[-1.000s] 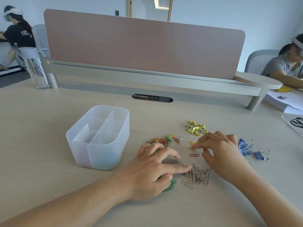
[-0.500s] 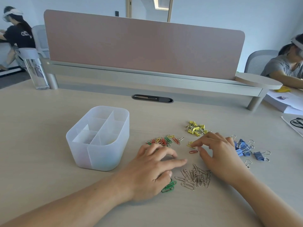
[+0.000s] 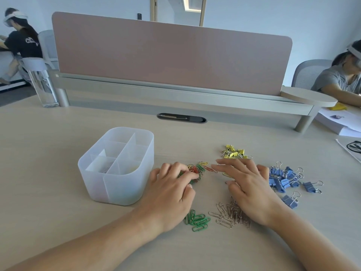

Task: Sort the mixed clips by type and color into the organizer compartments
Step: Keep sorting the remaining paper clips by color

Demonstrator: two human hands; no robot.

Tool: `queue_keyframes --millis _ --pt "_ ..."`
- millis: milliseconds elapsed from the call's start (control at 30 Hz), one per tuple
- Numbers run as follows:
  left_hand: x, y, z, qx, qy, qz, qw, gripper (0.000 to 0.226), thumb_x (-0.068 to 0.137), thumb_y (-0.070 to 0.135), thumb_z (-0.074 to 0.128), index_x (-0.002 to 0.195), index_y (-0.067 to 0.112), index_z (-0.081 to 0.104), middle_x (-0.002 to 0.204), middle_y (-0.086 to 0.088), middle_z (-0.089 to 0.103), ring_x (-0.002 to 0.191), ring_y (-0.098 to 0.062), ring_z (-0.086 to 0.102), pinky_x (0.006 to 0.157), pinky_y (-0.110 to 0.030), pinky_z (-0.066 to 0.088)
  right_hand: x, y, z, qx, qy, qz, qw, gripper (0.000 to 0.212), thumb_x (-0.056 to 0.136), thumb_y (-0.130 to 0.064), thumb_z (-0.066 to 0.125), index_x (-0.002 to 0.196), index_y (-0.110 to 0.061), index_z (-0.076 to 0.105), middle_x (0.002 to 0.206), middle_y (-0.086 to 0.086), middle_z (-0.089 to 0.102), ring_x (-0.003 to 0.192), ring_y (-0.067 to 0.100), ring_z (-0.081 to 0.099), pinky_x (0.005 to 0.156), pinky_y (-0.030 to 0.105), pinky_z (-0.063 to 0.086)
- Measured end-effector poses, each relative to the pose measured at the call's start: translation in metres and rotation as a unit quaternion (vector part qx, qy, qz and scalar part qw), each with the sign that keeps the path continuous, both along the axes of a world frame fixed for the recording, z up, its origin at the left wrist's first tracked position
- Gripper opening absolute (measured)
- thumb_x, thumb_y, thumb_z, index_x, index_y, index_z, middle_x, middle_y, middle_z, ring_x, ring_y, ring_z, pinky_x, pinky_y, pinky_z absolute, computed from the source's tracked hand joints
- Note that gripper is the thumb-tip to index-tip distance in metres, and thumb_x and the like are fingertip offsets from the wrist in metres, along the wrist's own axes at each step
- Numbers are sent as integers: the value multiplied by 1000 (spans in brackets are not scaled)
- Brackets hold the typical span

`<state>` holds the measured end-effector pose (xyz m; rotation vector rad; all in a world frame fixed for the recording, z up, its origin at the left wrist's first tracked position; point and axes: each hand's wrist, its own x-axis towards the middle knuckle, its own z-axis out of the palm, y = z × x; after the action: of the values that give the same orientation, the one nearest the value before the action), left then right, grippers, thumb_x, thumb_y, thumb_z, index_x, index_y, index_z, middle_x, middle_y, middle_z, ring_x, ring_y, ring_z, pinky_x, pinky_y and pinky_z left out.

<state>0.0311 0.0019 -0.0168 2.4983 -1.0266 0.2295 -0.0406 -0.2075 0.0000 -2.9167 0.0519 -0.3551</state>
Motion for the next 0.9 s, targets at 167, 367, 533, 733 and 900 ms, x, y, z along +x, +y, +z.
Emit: queue_keyframes --millis 167,367,533,733,900 --pt "1 0 -1 -27 12 30 999 52 82 38 9 123 38 42 117 19 35 116 -8 29 101 -29 22 2 -2 -4 -7 61 -4 998 68 78 -50 -1 140 -61 26 151 -35 9 136 -1 5 106 38 6" --pt "1 3 -1 -56 24 35 998 50 81 37 11 121 30 39 118 15 37 113 -11 29 98 -26 31 0 -9 1 -33 -19 -11 999 56 76 -40 17 102 -61 63 128 -41 40 122 -5 26 91 30 12" --pt "4 5 2 -72 50 25 996 37 95 17 33 129 30 40 120 14 35 115 -11 28 101 -26 30 1 -19 4 55 -110 -61 991 58 68 -12 29 92 -45 69 99 -34 59 109 -5 44 90 24 17" --pt "5 6 4 -94 69 19 993 37 95 14 33 127 29 43 120 15 36 114 -11 30 102 -28 31 4 -9 0 8 87 6 996 64 85 -34 13 146 -52 22 144 -39 24 142 -6 8 109 33 -6" --pt "3 5 5 -95 66 13 993 39 94 14 34 129 29 43 122 15 38 118 -10 30 105 -28 30 2 -5 3 -5 66 28 997 60 85 -33 16 137 -56 39 137 -47 31 137 -11 12 113 37 -9"
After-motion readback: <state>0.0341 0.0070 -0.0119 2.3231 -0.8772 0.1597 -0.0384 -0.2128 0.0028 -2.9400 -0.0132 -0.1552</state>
